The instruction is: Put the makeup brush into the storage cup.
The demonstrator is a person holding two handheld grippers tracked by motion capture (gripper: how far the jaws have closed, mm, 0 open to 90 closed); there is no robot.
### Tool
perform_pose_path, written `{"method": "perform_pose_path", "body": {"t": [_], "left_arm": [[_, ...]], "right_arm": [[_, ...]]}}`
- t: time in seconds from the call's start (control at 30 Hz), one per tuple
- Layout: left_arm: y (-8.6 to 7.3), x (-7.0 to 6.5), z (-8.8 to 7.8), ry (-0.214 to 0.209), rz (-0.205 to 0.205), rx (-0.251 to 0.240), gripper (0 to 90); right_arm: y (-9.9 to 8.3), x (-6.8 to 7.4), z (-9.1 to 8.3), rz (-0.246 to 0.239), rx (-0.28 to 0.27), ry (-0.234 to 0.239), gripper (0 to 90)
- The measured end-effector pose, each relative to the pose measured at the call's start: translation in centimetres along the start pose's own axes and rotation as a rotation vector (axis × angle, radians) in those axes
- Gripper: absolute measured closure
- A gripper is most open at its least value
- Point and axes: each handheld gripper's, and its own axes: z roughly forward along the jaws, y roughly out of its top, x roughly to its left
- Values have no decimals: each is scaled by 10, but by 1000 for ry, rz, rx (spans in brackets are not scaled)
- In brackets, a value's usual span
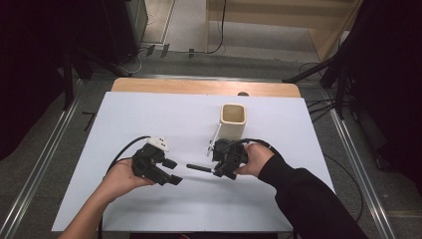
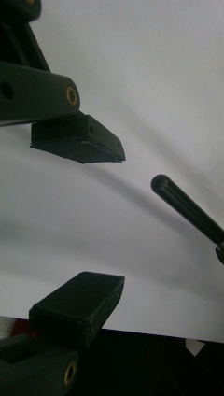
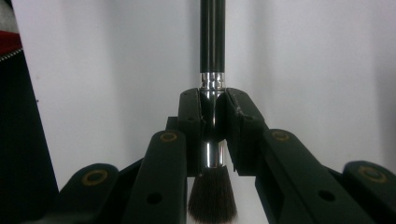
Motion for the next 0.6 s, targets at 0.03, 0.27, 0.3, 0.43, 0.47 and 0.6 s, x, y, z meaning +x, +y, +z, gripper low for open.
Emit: {"method": "perform_pose_path", "body": {"t": [0.03,0.27,0.3,0.43,0.47,0.6], "left_arm": [[1,0,1,-5,-2,7,348],[5,0,5,-21,-15,28,359],[5,0,6,-23,-18,33,365],[7,2,10,-42,-35,45,382],[7,2,11,-48,-38,48,387],[10,5,15,-72,-44,73,410]], "right_arm": [[1,1,0,-7,0,0,787],[6,6,4,-87,4,3,787],[7,7,4,-78,13,-1,788],[9,9,6,-117,22,2,787],[10,11,6,-131,22,2,787],[14,14,4,-164,15,2,787]]}}
